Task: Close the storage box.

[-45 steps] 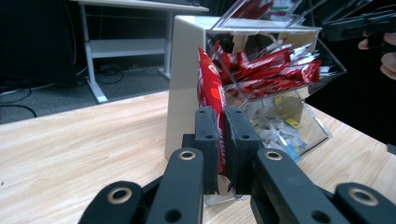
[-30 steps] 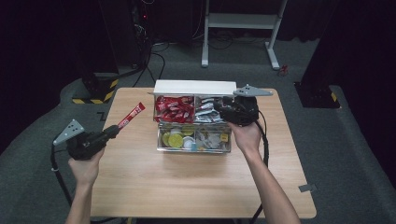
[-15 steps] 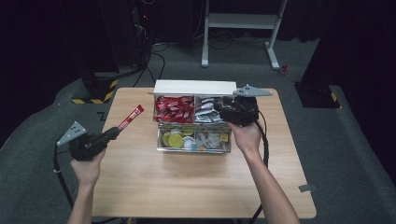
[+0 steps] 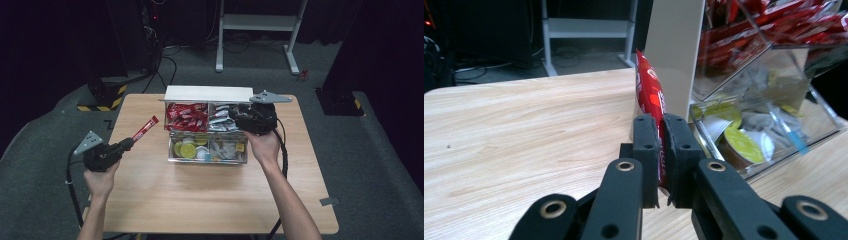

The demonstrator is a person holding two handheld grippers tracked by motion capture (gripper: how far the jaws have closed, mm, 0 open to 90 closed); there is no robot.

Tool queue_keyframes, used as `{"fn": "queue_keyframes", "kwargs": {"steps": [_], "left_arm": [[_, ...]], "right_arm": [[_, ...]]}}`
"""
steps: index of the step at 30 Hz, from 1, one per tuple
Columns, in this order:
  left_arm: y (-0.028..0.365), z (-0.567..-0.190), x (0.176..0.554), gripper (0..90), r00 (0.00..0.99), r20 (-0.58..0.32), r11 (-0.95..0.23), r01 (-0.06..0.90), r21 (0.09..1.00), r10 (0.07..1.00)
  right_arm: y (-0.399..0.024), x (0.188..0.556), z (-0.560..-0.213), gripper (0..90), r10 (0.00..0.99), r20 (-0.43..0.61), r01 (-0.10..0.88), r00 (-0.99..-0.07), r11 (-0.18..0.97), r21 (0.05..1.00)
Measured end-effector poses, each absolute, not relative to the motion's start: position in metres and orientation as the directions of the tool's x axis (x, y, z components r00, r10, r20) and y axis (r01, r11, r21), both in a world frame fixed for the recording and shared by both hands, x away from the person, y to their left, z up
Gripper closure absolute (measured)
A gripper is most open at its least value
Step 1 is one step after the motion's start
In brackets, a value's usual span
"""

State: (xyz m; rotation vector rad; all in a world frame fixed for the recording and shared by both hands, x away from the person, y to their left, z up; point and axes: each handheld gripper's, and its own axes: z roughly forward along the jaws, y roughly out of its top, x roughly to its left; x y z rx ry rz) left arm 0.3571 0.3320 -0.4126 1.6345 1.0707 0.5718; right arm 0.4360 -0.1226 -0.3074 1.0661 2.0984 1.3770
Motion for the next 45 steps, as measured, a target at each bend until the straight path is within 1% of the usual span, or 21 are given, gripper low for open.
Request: {"fn": "queue_keyframes", "kwargs": {"steps": [4,15,26,29,31,45], "left_arm": [[0.328,-0.419,0.361,85.5,0.472,-0.149,-0.049,0.381,0.923,0.869],[0.319,-0.434,0.370,85.5,0.451,-0.113,-0.088,0.402,0.911,0.885],[0.308,-0.463,0.381,85.4,0.422,-0.119,-0.097,0.456,0.885,0.899],[0.307,-0.470,0.385,85.5,0.406,-0.129,-0.091,0.479,0.873,0.905],[0.307,-0.472,0.386,85.5,0.401,-0.117,-0.100,0.481,0.871,0.909],[0.307,-0.492,0.391,85.3,0.369,-0.115,-0.100,0.515,0.851,0.923]], "right_arm": [[-0.123,0.436,-0.308,54.9,0.777,0.071,0.369,-0.625,0.214,0.905],[-0.122,0.434,-0.306,54.9,0.780,0.051,0.362,-0.624,0.230,0.903],[-0.123,0.433,-0.307,55.0,0.777,0.056,0.357,-0.628,0.223,0.907],[-0.123,0.433,-0.307,54.9,0.776,0.063,0.360,-0.628,0.217,0.908],[-0.122,0.433,-0.305,54.8,0.777,0.056,0.363,-0.627,0.228,0.903],[-0.123,0.433,-0.308,55.0,0.775,0.062,0.355,-0.629,0.215,0.910]]}}
